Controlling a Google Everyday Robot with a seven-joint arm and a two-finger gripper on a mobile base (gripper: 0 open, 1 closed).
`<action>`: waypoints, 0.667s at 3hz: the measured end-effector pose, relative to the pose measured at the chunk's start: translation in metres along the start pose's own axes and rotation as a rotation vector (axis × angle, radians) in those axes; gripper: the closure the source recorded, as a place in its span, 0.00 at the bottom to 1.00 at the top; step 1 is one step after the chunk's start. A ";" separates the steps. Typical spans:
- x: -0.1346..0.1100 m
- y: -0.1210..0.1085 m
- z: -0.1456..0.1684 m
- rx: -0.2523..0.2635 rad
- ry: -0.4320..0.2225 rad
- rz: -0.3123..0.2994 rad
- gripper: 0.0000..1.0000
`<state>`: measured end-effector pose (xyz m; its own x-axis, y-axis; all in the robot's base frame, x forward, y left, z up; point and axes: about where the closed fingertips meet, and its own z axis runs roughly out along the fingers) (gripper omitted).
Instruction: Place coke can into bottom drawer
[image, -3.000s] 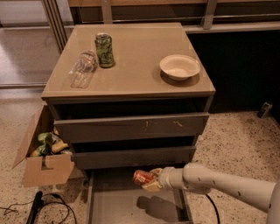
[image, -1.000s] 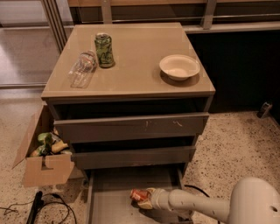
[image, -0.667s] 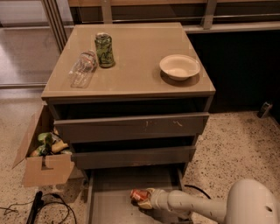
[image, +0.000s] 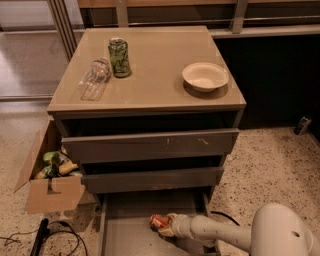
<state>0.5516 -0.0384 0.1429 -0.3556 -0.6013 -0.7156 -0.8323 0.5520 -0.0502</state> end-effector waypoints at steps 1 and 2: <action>0.000 0.000 0.000 0.000 0.000 0.000 0.47; 0.000 0.000 0.000 0.000 0.000 0.000 0.24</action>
Offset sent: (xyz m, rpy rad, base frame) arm 0.0000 0.0000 0.0000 0.0000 0.0000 0.0000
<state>0.5516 -0.0384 0.1429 -0.3556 -0.6012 -0.7156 -0.8323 0.5520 -0.0502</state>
